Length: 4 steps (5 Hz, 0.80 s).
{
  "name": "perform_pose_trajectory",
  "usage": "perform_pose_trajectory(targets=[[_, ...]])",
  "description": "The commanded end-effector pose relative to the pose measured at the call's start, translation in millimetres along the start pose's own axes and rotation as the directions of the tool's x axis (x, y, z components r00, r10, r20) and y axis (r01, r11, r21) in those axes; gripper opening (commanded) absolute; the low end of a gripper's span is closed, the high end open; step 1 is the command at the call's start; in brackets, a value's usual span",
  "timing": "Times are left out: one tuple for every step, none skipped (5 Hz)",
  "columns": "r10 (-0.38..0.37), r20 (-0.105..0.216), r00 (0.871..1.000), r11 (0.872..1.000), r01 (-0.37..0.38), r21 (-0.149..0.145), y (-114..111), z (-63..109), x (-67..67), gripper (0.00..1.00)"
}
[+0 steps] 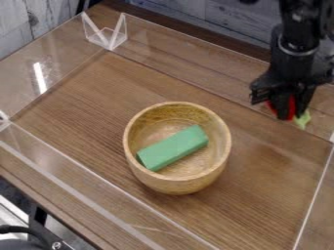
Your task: Move the red object to the right side of the table
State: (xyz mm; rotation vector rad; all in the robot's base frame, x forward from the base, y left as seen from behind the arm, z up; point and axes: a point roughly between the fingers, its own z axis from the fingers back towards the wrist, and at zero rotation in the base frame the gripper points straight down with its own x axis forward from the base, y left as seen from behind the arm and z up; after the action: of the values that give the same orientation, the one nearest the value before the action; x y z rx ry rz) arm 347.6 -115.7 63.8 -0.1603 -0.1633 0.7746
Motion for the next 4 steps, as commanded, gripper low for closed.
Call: perform_pose_trajectory(targets=[[-0.046,0.039,0.998,0.999,0.047,-0.023,-12.5,0.5,-0.8,0.0],[-0.056,0.049,0.997,0.998,0.056,-0.009,-16.0,-12.9,-1.6,0.0],[-0.061,0.059,0.996,0.998,0.06,0.007,-18.1,-20.9,1.1,1.0],[-0.063,0.077,0.995,0.998,0.061,0.018,-19.4,-25.9,4.8,0.0]])
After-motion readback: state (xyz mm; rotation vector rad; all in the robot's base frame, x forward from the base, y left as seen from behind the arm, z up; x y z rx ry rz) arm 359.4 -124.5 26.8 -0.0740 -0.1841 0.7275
